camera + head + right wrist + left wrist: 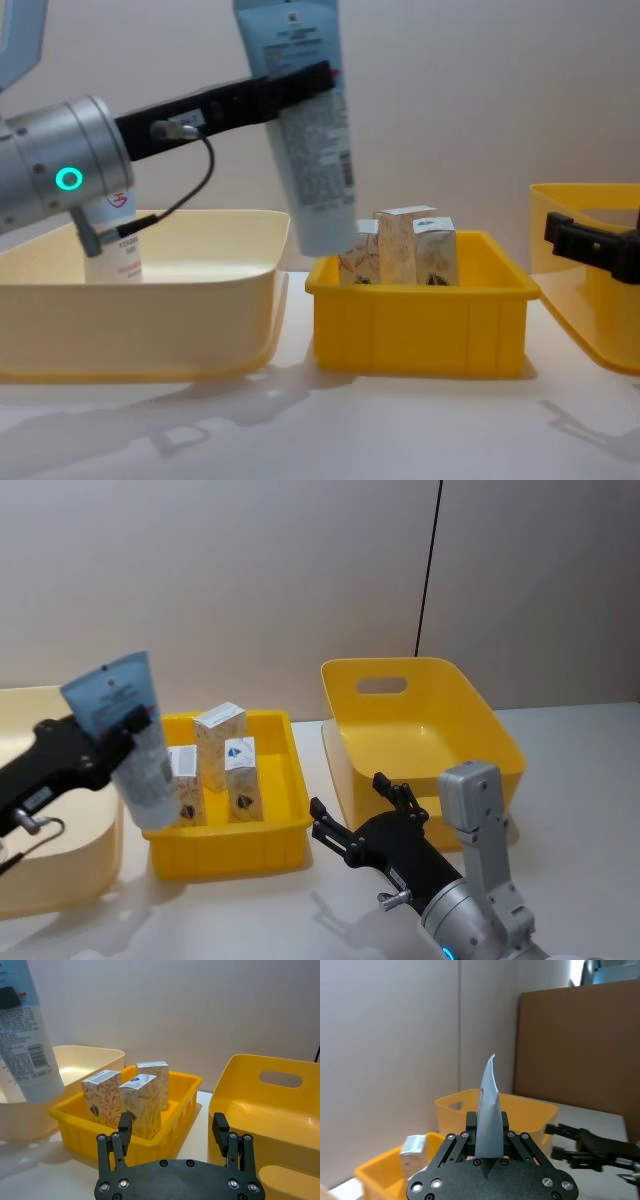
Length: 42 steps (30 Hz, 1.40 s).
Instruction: Bimanual collaborative sorting of washing and personal care products
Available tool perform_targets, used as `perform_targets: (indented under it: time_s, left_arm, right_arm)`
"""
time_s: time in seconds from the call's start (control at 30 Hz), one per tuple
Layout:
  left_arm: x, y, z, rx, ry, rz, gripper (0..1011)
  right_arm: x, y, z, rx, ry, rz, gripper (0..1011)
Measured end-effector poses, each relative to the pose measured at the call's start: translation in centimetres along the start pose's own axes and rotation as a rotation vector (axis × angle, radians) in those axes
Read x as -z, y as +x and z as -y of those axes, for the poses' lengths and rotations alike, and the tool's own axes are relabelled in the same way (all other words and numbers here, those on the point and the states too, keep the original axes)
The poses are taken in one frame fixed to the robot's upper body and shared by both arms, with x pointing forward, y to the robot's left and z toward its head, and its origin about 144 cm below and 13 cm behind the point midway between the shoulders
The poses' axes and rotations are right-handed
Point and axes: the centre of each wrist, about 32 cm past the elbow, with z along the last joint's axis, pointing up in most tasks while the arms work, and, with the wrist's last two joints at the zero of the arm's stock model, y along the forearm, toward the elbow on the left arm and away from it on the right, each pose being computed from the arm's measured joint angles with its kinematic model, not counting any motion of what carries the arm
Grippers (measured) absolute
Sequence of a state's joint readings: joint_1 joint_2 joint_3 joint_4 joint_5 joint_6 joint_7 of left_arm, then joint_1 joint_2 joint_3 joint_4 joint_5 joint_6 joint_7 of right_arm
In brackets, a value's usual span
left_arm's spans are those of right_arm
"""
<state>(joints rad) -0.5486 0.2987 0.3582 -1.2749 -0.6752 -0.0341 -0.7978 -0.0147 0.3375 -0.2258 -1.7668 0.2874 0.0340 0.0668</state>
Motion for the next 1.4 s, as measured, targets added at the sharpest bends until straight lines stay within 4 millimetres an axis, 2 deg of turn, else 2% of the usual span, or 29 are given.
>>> perform_targets:
  time_s: [0.5,1.07,1.4]
  left_arm:
    - [0.9,-1.3,1.6,0.118,-0.008,-0.051,239]
    - [1.2,-1.8,2.1,0.158,-0.013,-0.068,239]
    - [1.2,-1.9,2.2,0.165,-0.013,-0.071,238]
  right_arm:
    - [-0.4,0.2,0.3,-0.042,-0.006,-0.004,1001]
    - [-2.9,1.0,2.4,-0.233,-0.002,-0.077,1001]
    - [-3.9,0.6,2.5,-0.290,0.007,-0.088,1001]
